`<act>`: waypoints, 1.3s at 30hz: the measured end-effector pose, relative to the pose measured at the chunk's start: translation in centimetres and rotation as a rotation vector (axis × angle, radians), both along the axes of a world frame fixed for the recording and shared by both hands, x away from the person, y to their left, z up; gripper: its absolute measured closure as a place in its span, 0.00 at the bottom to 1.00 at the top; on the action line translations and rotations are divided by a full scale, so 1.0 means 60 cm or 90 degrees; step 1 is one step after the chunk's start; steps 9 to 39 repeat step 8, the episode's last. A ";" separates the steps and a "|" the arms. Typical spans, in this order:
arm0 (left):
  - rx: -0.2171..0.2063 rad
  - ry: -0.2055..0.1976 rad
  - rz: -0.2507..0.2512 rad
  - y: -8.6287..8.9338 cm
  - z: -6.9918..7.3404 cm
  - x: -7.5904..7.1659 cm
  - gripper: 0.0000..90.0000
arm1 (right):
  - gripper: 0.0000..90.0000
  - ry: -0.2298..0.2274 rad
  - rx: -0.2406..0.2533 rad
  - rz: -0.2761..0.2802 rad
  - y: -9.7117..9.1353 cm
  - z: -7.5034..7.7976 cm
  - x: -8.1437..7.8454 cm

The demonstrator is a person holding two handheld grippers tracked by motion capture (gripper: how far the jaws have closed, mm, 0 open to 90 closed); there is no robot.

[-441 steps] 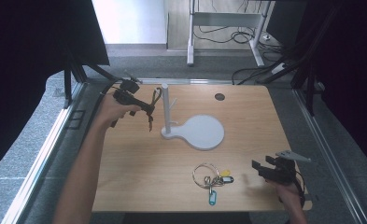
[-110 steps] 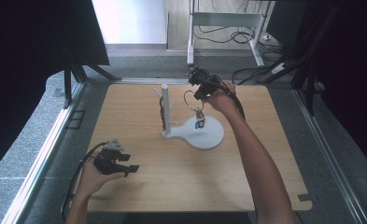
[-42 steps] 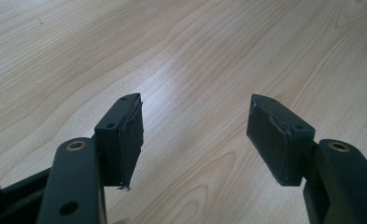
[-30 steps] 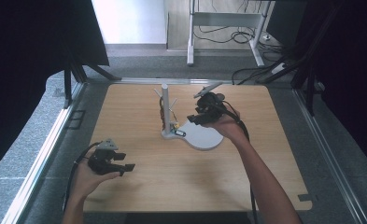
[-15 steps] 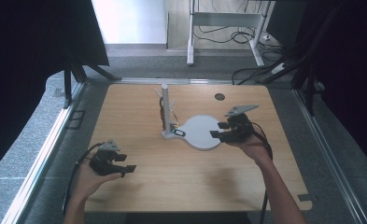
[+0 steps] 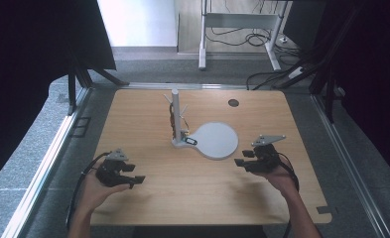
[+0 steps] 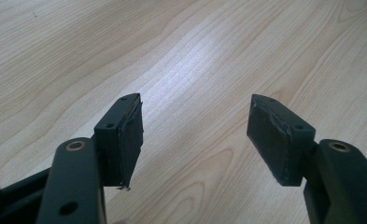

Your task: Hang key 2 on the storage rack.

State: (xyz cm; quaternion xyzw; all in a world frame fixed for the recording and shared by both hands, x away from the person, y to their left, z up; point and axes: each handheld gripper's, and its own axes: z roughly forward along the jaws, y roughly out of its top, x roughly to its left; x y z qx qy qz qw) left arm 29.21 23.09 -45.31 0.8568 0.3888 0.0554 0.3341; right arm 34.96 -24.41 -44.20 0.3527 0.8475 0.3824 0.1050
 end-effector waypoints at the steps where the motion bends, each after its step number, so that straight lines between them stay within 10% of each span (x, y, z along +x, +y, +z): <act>1: 0.000 0.000 -0.001 0.000 -0.001 0.000 0.41 | 0.53 0.001 0.001 -0.002 -0.001 -0.001 0.000; 39: 0.000 -0.003 0.001 0.000 0.000 -0.001 0.41 | 0.52 -0.013 0.005 -0.006 -0.002 0.001 -0.004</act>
